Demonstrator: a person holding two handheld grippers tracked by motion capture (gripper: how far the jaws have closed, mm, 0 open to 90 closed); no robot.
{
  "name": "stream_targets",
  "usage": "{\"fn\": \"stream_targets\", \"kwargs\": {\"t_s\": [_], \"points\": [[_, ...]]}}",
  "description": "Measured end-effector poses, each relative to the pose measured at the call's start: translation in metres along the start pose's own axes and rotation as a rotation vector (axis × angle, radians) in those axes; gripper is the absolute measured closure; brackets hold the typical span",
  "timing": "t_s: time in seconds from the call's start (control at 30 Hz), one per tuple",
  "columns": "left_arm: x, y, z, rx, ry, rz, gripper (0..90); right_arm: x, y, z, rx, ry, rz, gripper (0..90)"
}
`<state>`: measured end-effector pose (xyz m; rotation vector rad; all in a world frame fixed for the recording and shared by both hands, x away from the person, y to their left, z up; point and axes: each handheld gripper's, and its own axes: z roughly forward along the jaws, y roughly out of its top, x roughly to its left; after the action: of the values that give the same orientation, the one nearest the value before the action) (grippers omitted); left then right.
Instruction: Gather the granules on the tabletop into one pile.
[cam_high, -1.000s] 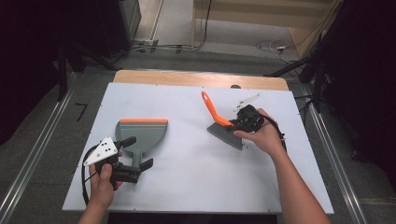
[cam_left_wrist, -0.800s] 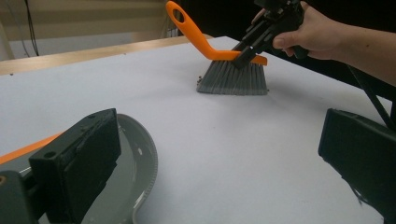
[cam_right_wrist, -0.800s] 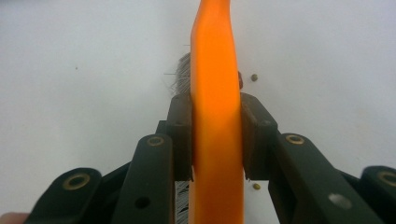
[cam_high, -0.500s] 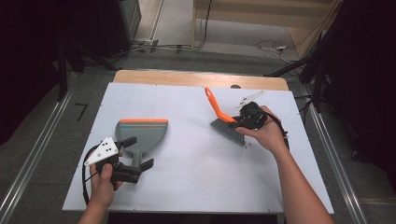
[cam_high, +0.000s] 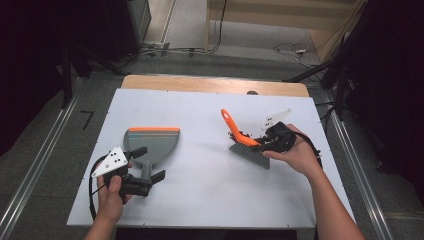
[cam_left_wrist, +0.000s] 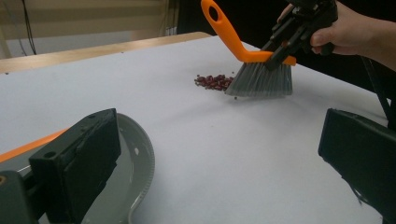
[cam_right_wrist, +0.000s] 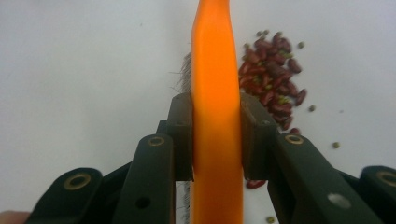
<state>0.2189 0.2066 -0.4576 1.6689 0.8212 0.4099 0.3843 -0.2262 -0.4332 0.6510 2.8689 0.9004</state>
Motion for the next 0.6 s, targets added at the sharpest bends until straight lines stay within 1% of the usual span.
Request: {"fn": "stream_targets", "kwargs": {"t_s": [0.03,0.07,0.1,0.13,0.17,0.2,0.27,0.33,0.47,0.5,0.57,0.6], "points": [[-0.001,0.0,0.001,0.005,0.001,0.003,0.0,0.001,0.0,0.001,0.002,0.006,0.0,68.3],[-0.001,0.0,0.002,0.004,-0.002,0.004,0.0,0.001,0.001,0.002,-0.002,0.013,-0.011,68.3],[-0.002,0.0,0.002,0.006,-0.004,0.005,0.0,0.003,0.002,0.003,-0.006,0.025,-0.002,68.3],[-0.002,0.0,0.003,0.007,-0.004,0.006,0.0,0.004,0.004,0.004,-0.01,0.042,-0.012,68.4],[-0.002,0.0,0.003,0.008,-0.005,0.006,0.0,0.004,0.007,0.006,-0.006,0.047,-0.014,68.4],[-0.002,0.0,0.004,0.008,-0.005,0.006,0.0,0.004,0.009,0.009,0.008,0.04,-0.014,68.4],[-0.002,0.0,0.003,0.011,-0.005,0.006,0.0,0.002,0.013,0.014,0.041,0.005,-0.013,68.4],[-0.001,-0.001,0.003,0.006,-0.006,0.003,0.0,-0.003,0.015,0.016,0.041,0.0,0.004,68.3],[0.001,-0.001,0.0,0.006,-0.002,0.001,0.0,-0.011,0.018,0.015,0.041,-0.063,0.035,68.4],[0.001,-0.001,0.0,0.005,-0.001,0.0,0.0,-0.013,0.018,0.015,0.036,-0.085,0.048,68.3],[0.001,-0.001,-0.001,0.002,0.0,-0.002,0.0,-0.016,0.018,0.014,0.036,-0.105,0.072,68.3],[0.001,-0.001,-0.001,0.001,0.001,-0.001,0.0,-0.017,0.018,0.013,0.028,-0.112,0.074,68.4]]}}
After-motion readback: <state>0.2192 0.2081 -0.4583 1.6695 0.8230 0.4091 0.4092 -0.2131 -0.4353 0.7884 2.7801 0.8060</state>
